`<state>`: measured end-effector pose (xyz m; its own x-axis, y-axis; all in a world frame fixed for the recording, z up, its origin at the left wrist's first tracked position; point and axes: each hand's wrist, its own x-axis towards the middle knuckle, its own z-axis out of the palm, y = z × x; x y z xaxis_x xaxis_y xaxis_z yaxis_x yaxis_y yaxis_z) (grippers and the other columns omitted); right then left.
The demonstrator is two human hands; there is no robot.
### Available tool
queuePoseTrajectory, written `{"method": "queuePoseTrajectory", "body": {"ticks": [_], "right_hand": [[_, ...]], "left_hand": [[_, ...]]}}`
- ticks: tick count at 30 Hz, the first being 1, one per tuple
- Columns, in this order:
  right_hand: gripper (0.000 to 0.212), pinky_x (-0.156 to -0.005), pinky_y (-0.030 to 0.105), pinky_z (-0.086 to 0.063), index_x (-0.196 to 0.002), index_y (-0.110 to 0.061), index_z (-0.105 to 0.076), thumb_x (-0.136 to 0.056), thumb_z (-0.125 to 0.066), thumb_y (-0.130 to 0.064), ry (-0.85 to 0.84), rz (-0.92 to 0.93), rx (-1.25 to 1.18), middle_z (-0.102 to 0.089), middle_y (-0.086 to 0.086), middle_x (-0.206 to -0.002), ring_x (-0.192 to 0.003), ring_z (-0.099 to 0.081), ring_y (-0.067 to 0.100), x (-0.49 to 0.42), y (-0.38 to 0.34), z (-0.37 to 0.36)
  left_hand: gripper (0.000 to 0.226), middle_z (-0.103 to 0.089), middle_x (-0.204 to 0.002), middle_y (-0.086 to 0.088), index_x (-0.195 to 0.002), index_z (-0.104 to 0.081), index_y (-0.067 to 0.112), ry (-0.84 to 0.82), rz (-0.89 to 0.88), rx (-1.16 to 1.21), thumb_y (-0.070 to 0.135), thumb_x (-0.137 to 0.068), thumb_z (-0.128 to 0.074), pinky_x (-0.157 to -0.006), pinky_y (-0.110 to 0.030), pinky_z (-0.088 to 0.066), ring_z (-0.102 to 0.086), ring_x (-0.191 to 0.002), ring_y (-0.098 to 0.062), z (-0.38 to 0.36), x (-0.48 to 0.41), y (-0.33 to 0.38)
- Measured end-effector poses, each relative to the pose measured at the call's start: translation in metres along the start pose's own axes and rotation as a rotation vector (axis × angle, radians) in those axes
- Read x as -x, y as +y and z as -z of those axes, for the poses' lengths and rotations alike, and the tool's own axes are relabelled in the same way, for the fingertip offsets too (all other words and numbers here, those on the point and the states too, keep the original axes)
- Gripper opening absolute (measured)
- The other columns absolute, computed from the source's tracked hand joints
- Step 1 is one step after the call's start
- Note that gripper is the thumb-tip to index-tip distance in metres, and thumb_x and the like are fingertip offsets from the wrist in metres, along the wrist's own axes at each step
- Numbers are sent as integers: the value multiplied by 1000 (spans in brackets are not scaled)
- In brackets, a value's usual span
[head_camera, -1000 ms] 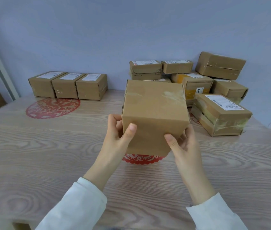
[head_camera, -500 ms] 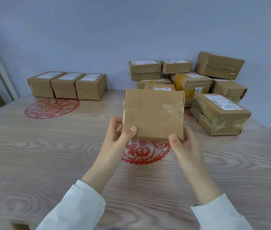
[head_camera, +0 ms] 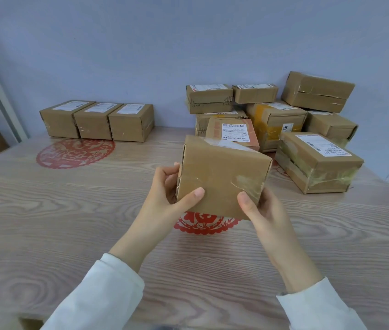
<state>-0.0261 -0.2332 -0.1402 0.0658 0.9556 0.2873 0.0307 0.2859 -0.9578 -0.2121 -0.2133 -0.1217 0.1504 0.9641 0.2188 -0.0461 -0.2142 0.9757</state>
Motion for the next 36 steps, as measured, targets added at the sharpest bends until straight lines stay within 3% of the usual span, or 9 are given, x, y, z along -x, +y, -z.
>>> {"method": "queuePoseTrajectory", "body": {"ticks": [4,10,16,21,24,28,31,33,36], "right_hand": [[53,-84,13,-48,-123,-10,-52,-74,-65,-24,-45,44,9,-65,-3,-116,-105,-63,2,1,3,-1],[66,-76,8,-47,-131,-14,-49,-74,-74,-37,25,68,35,-64,-13,-115,-101,-61,-5,1,3,-2],[81,-80,13,-49,-137,-19,-45,-66,-76,-44,-21,94,53,-63,-8,-123,-112,-59,3,0,6,-2],[106,-87,14,-49,-140,-43,-30,-49,-73,-76,5,67,10,-55,-24,-129,-117,-54,-5,4,2,-4],[86,-89,19,-50,-131,-62,-33,-55,-71,-75,-8,119,17,-46,-35,-133,-122,-49,-4,7,3,-7],[74,-80,28,-56,-120,-52,-52,-53,-75,-71,8,87,-112,-53,-19,-132,-117,-57,10,7,7,-10],[87,-81,38,-57,-120,-52,-53,-40,-78,-75,55,-59,-273,-61,-11,-126,-111,-62,14,5,6,-13],[93,-75,36,-58,-125,-40,-50,-42,-81,-67,65,-132,-433,-67,-9,-117,-104,-66,14,4,5,-18],[74,-80,35,-58,-130,-34,-44,-62,-67,-50,49,-180,-461,-61,1,-125,-105,-66,16,7,3,-24]], "left_hand": [[73,-68,-101,23,-130,-39,34,32,-54,-10,39,-63,-66,-71,-11,-51,-64,-94,6,3,-2,-1],[87,-52,-135,10,-145,-29,24,-98,-79,-51,22,-68,-70,-82,-14,-50,-55,-116,3,4,1,-2],[61,-58,-123,4,-119,-38,34,-67,-36,-31,29,-70,-74,-68,-13,-51,-62,-96,4,3,1,-2],[76,-56,-130,10,-125,-39,38,-92,-76,-90,44,-61,-80,-90,-28,-53,-55,-120,-7,5,0,-10],[81,-51,-136,14,-130,-37,42,-77,-115,-148,47,-59,-76,-103,-38,-46,-48,-128,-5,7,-3,-9],[78,-40,-148,15,-126,-40,56,-32,-153,-209,60,-59,-78,-113,-39,-34,-31,-139,-2,9,-4,-1],[87,-42,-142,16,-140,-29,46,35,-107,-44,40,-69,-79,-99,-17,-45,-43,-126,10,5,-3,-4],[98,-54,-132,14,-147,-23,31,11,-43,21,23,-68,-78,-89,-15,-50,-54,-118,2,-3,1,-10],[65,-64,-113,13,-121,-46,32,14,-27,-45,29,-63,-75,-79,-14,-51,-62,-104,0,-12,5,-19]]}}
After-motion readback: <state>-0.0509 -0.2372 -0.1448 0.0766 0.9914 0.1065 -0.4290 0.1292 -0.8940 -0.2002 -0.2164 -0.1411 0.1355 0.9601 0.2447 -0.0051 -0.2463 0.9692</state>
